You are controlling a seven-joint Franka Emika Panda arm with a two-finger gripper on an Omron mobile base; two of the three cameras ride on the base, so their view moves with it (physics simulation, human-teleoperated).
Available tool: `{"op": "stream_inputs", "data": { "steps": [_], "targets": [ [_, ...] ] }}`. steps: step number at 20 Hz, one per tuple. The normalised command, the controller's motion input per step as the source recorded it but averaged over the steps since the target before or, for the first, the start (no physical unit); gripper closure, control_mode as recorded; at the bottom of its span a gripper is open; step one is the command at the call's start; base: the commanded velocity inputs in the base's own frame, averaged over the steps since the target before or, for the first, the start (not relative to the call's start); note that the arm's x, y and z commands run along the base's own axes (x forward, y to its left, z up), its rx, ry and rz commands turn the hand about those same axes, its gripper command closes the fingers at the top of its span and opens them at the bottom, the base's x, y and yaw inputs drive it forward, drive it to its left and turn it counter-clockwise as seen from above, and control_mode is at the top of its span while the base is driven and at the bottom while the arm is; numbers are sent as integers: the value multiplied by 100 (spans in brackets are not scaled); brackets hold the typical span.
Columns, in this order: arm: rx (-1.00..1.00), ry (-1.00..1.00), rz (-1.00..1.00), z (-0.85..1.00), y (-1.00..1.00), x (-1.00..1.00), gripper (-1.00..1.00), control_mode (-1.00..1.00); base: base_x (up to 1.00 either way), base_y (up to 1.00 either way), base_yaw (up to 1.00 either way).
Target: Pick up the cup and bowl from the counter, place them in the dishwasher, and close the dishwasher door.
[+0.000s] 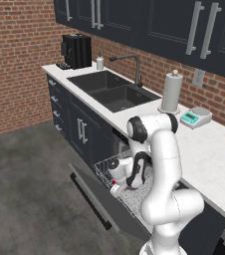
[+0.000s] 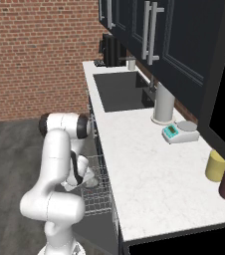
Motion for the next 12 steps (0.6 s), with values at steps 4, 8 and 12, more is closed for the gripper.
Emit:
{"op": "stream_inputs", "data": {
  "steps": [4, 8, 12],
  "targets": [
    [0, 5, 0, -68, -4, 56, 100, -100, 0, 0, 0],
    [0, 0, -1, -37, -2, 31, 100, -100, 0, 0, 0],
    [0, 3, 0, -64, -2, 23, 100, -100, 0, 0, 0]
  ]
}}
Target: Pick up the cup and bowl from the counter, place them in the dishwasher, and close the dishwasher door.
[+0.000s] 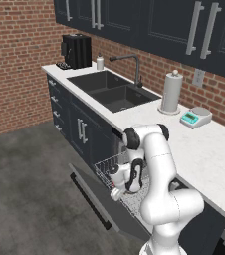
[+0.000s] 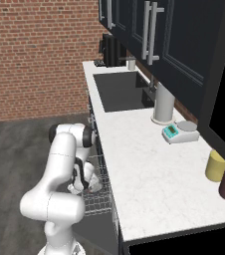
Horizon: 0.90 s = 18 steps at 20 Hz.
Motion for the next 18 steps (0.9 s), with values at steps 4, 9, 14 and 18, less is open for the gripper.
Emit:
{"op": "stream_inputs", "data": {
  "steps": [4, 9, 14, 18],
  "targets": [
    [3, 7, 0, -62, 0, 16, 100, -100, 0, 0, 0],
    [4, 2, 0, -31, 0, 4, 100, -100, 0, 0, 0],
    [2, 0, 0, 1, 0, -20, -100, -100, 0, 0, 0],
    [0, -4, -3, 41, 22, -36, -100, -100, 0, 0, 0]
  ]
}}
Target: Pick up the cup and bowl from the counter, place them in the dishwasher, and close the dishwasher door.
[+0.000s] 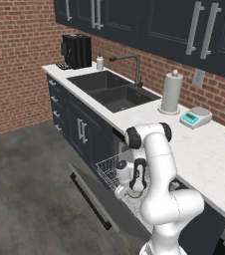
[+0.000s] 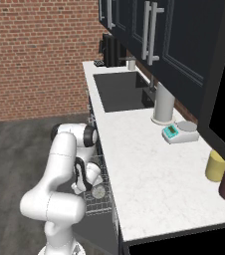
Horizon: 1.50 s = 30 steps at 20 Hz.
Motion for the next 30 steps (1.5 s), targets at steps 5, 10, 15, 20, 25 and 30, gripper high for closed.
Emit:
{"op": "stream_inputs", "data": {
  "steps": [5, 10, 15, 20, 25, 30],
  "targets": [
    [-6, -3, -1, 46, 65, -39, -100, -100, 0, 0, 0],
    [-3, 10, 5, 2, 63, -33, -100, -100, 0, 0, 0],
    [0, 20, 17, -32, 20, 0, -100, -100, 0, 0, 0],
    [-2, 24, 17, -38, 0, 25, -100, -100, 0, 0, 0],
    [-6, 23, 16, -45, -9, 58, -100, -100, 0, 0, 0],
    [-7, 10, 11, -26, -48, 67, -100, -100, 0, 0, 0]
  ]
}}
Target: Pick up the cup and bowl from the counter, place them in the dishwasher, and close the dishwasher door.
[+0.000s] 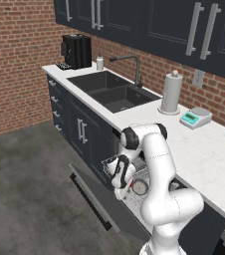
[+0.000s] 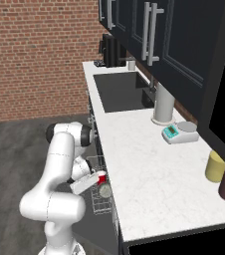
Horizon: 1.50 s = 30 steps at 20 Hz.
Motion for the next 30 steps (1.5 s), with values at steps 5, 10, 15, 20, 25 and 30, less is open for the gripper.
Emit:
{"op": "stream_inputs", "data": {
  "steps": [5, 10, 15, 20, 25, 30],
  "targets": [
    [-11, -2, 2, 1, -48, 25, -100, -100, 0, 0, 0],
    [-17, -29, 1, 43, 47, -82, -100, -100, 0, 0, 0],
    [-12, -27, 0, 73, 95, -100, -100, -100, 0, 0, 0],
    [-15, -21, -6, 80, 100, -100, -100, -100, 0, 0, 0],
    [-23, -14, -14, 44, 100, -100, -100, -100, 0, 0, 0],
    [-38, -15, -20, -1, 100, -71, -100, -100, 0, 0, 0]
  ]
}}
